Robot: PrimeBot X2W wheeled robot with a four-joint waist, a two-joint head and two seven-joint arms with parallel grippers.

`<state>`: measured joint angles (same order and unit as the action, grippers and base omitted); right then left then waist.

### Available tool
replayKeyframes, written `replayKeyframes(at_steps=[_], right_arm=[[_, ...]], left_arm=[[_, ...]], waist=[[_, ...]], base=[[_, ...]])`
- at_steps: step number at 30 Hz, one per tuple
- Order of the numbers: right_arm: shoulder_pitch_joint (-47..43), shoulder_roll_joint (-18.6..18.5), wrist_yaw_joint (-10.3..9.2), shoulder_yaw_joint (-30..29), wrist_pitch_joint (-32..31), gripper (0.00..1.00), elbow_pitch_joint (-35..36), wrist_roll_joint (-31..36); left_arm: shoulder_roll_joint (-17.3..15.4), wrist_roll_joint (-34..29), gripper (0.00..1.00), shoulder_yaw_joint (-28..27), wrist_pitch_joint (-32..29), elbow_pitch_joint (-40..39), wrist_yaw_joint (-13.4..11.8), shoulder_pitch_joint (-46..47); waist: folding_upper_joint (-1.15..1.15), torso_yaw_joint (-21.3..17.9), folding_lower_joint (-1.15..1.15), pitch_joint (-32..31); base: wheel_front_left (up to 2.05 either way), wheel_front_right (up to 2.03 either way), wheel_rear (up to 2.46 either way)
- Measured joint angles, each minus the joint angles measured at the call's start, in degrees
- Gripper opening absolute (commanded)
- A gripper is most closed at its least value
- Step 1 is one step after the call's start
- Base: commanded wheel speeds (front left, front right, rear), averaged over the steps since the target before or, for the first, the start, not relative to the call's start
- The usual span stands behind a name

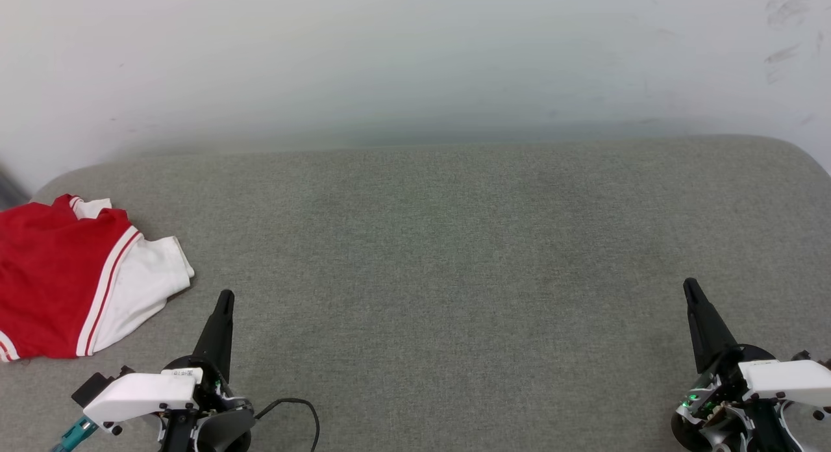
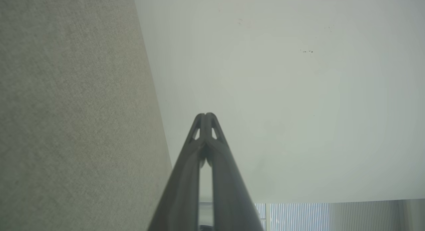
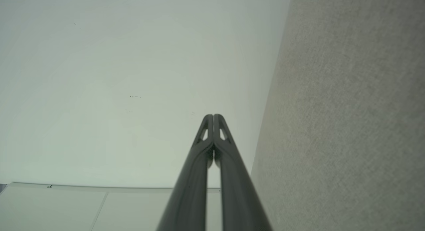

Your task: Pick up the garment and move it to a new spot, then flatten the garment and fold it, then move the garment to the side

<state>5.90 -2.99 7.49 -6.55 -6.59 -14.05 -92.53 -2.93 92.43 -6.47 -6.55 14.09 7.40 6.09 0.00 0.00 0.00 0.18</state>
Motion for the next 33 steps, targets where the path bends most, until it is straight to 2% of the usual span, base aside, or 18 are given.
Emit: replayKeyframes(at_steps=[14, 15, 21, 33], right_arm=[[0.0, 0.0, 0.00, 0.0, 0.0, 0.00, 0.0, 0.0], [-0.1, 0.0, 0.00, 0.0, 0.0, 1.00, -0.1, 0.0], [-2.7, 0.1, -0.02, 0.2, 0.3, 1.00, -2.5, 0.0], [-3.8, 0.1, -0.09, 1.1, 3.6, 1.00, -1.4, 3.9]], left_arm=[[0.0, 0.0, 0.00, 0.0, 0.0, 0.0, 0.0, 0.0], [0.0, 0.0, 1.00, 0.0, 0.0, 0.1, 0.0, -0.1], [0.3, 0.0, 1.00, 0.4, 0.3, 2.6, -0.1, -2.7], [0.3, -2.4, 1.00, 0.8, 3.7, 0.7, -0.1, -3.9]], waist=[[0.00, 0.0, 0.00, 0.0], [0.00, 0.0, 0.00, 0.0], [0.00, 0.0, 0.00, 0.0], [0.00, -0.2, 0.00, -0.3]], base=[[0.00, 0.00, 0.00], [0.00, 0.00, 0.00], [0.00, 0.00, 0.00], [0.00, 0.00, 0.00]])
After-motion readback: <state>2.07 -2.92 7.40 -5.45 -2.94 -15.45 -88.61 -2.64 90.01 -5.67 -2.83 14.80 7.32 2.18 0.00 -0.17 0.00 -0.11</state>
